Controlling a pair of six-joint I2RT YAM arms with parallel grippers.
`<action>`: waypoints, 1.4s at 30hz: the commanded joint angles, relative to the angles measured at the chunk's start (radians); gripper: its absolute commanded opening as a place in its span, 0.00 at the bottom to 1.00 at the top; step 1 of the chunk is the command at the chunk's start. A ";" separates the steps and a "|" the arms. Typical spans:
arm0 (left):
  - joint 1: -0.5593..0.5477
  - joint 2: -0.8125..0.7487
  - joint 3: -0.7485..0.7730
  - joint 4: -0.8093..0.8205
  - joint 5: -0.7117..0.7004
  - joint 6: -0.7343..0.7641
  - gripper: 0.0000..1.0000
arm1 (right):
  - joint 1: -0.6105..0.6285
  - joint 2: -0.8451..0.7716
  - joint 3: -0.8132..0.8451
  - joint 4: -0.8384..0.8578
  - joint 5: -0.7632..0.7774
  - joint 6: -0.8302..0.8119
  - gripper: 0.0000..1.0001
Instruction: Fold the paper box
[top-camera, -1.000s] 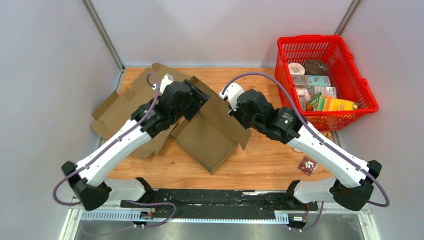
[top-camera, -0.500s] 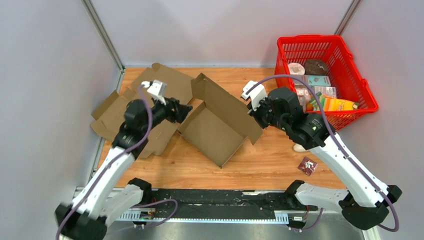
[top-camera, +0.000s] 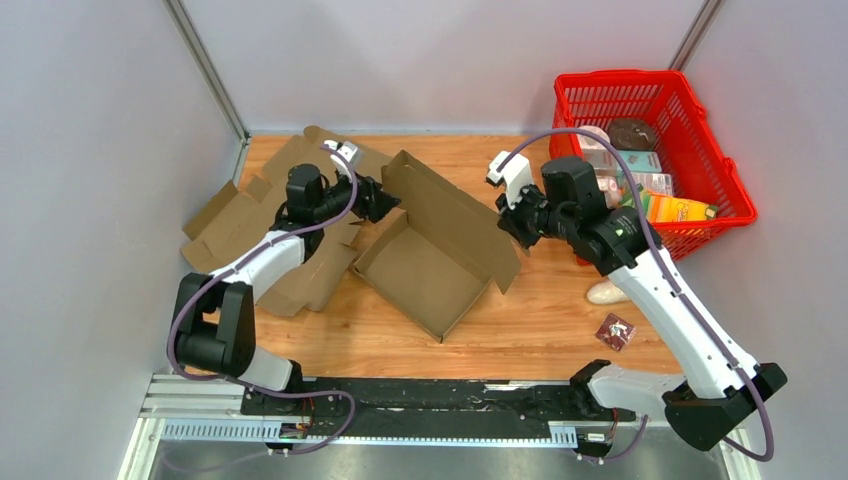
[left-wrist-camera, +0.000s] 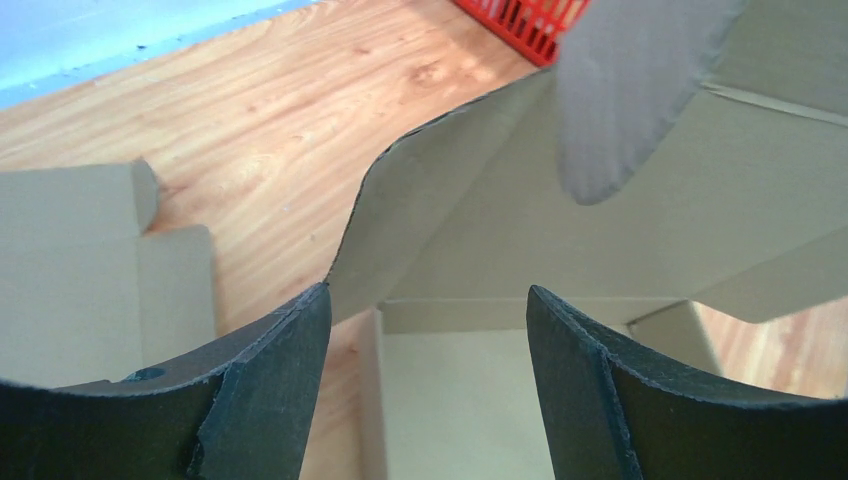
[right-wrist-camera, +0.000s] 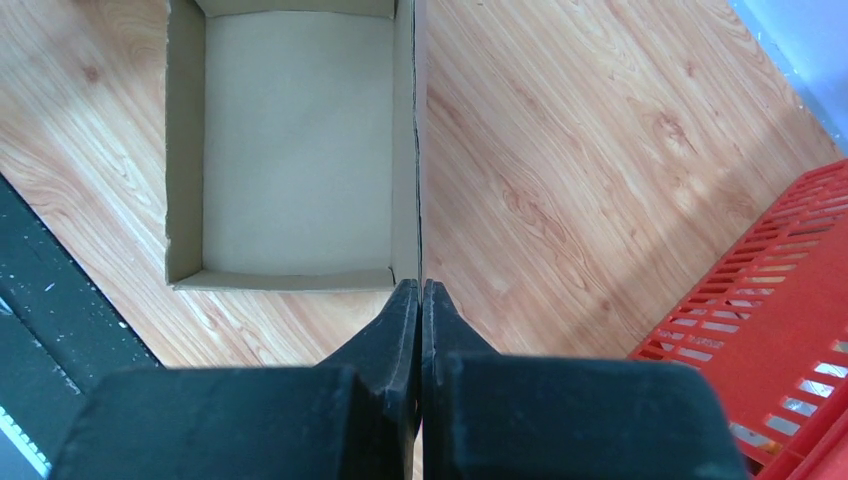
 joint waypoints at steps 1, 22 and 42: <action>0.007 0.070 0.067 0.057 -0.033 0.146 0.79 | -0.003 -0.028 0.066 0.034 -0.057 -0.026 0.00; 0.007 0.164 0.158 -0.011 0.168 0.241 0.23 | -0.003 -0.014 0.020 0.057 -0.029 0.003 0.00; -0.055 -0.045 -0.120 0.209 -0.073 0.045 0.01 | -0.351 -0.381 -0.268 -0.440 0.632 1.080 1.00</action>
